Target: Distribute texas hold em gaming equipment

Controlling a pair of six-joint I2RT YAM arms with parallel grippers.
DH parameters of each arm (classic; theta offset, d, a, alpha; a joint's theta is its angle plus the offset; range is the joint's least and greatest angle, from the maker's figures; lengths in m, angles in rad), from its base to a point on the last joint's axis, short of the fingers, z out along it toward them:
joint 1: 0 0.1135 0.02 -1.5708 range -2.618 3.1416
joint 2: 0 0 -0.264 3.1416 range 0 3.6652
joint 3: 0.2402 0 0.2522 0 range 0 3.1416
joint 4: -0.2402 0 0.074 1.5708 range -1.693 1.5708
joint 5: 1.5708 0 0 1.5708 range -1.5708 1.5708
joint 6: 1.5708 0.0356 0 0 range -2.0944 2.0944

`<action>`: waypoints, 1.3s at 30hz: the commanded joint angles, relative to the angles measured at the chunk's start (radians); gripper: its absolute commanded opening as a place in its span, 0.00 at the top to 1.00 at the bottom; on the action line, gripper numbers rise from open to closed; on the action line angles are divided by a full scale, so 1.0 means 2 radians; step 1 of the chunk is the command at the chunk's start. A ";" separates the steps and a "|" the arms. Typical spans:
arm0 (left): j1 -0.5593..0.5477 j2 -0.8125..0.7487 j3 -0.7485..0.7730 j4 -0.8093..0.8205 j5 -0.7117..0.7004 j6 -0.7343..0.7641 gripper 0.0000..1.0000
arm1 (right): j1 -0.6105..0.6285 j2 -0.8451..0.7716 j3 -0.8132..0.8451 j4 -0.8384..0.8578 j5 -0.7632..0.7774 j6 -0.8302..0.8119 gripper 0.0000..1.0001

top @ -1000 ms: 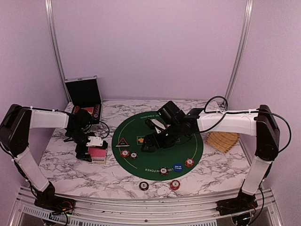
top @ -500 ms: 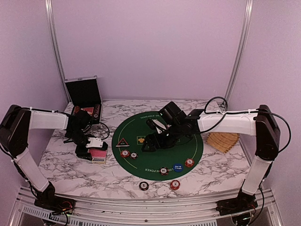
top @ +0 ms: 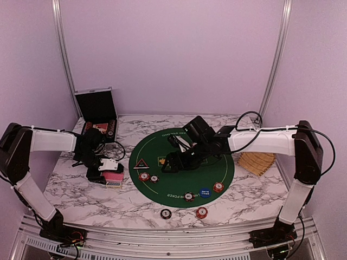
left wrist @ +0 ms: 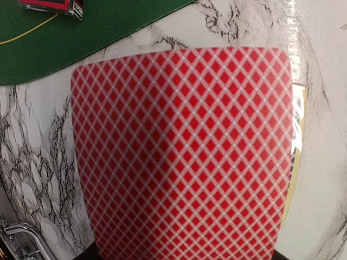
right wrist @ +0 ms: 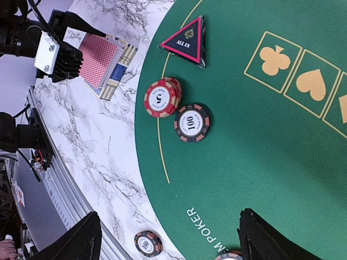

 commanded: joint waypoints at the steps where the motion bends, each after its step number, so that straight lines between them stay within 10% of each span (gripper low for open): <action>1: -0.001 -0.008 -0.015 0.012 -0.004 -0.009 0.55 | -0.003 0.005 0.005 0.026 -0.017 0.010 0.15; 13: -0.001 -0.024 -0.018 0.018 0.000 -0.024 0.80 | -0.004 0.049 0.022 0.095 -0.079 0.047 0.16; 39: -0.002 -0.053 -0.003 -0.002 0.028 -0.050 0.94 | -0.004 0.187 0.129 0.197 -0.196 0.122 0.17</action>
